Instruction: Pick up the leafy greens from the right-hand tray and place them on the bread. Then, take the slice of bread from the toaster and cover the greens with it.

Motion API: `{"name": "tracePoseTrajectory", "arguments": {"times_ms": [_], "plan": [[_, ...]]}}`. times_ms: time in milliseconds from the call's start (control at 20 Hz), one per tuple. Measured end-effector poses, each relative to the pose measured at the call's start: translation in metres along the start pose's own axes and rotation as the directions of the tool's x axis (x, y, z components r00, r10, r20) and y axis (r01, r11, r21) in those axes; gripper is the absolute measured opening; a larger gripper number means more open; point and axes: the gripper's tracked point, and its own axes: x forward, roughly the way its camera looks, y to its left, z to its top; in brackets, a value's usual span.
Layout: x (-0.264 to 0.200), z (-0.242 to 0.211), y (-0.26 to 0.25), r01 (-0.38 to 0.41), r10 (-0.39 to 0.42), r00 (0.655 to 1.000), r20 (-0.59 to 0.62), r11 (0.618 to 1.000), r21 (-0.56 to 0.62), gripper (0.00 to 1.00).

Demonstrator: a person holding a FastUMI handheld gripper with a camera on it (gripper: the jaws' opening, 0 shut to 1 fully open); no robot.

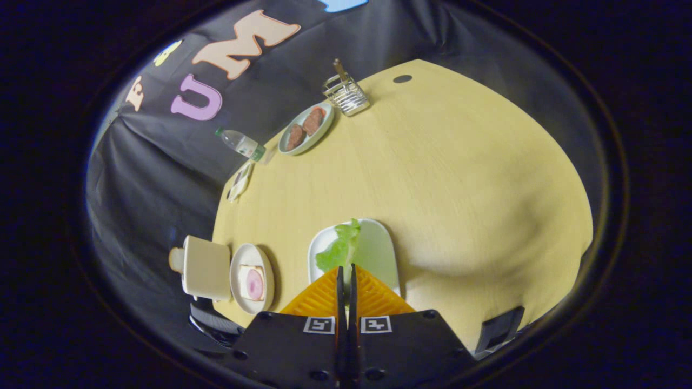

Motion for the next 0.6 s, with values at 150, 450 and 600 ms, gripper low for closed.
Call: {"name": "tracePoseTrajectory", "arguments": {"times_ms": [150,450,600], "plan": [[-0.011,0.004,0.024,-0.037,0.037,0.999,0.021,0.999,-0.007,0.04],[-0.025,0.000,0.085,-0.132,0.133,0.991,0.029,0.991,-0.032,0.04],[-0.026,-0.011,0.124,-0.192,0.193,0.981,0.013,0.980,-0.048,0.04]]}}
